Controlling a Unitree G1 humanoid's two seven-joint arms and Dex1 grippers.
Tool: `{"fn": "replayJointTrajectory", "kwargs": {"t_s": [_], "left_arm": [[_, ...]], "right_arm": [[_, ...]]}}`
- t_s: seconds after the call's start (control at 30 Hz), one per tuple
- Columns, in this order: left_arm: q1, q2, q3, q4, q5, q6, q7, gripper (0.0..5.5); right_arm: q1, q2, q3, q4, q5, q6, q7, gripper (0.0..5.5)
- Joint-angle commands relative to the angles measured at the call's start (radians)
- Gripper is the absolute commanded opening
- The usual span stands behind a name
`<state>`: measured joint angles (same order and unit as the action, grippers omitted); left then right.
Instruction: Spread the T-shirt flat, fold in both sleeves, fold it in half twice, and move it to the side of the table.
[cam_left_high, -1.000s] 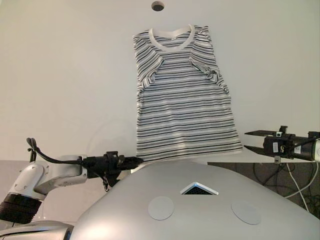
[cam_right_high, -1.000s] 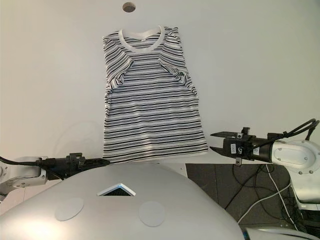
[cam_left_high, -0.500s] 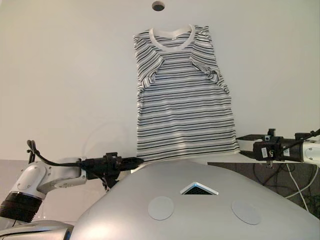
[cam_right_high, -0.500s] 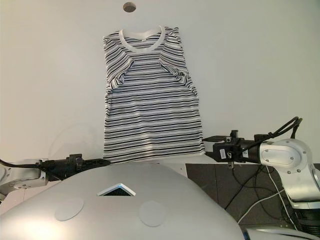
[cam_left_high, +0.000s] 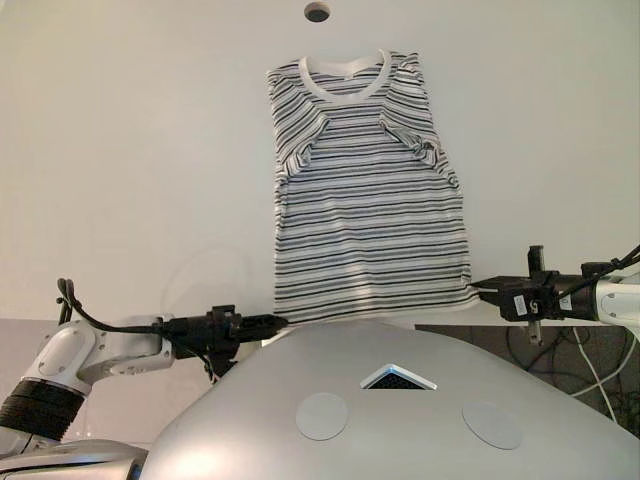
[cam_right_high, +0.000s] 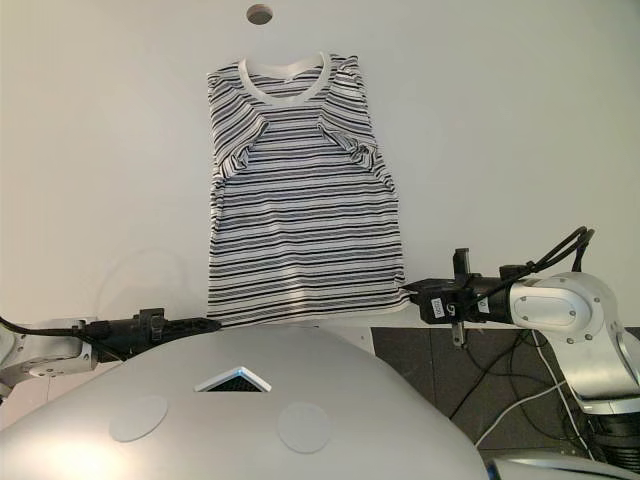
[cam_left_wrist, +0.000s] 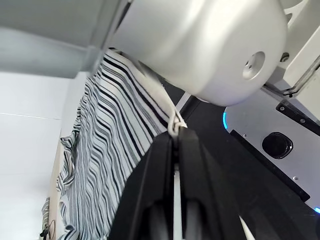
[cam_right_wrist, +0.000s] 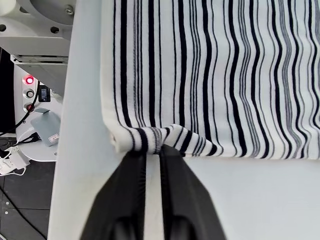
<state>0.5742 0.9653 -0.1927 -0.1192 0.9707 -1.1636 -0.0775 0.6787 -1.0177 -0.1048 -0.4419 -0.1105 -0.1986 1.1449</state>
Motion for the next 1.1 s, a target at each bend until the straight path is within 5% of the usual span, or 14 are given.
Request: {"fn": "replayJointTrajectory", "kwargs": {"t_s": [0.03,0.27,0.63,0.93,1.1], "left_arm": [[-0.027,0.02,0.01,0.049,0.071,0.086,-0.024,0.0],[0.008,0.071,0.048,-0.044,-0.294,0.134,-0.125,0.0],[0.417,0.387,0.258,-0.399,-1.242,0.317,-0.469,0.0],[0.644,0.228,0.569,-0.549,-1.573,0.355,-0.797,0.0],[0.288,0.105,0.499,-0.489,-1.398,0.544,-0.667,0.0]], "right_arm": [[-0.01,-0.007,0.009,-0.008,0.007,0.014,-0.01,0.02],[0.036,0.011,-0.045,-0.041,0.056,0.015,-0.032,0.02],[0.235,0.076,-0.255,-0.167,0.229,-0.045,0.004,0.02],[0.331,0.153,-0.382,-0.258,0.356,-0.086,0.048,0.02],[0.072,0.142,-0.342,-0.231,0.366,0.042,-0.086,0.02]]}}
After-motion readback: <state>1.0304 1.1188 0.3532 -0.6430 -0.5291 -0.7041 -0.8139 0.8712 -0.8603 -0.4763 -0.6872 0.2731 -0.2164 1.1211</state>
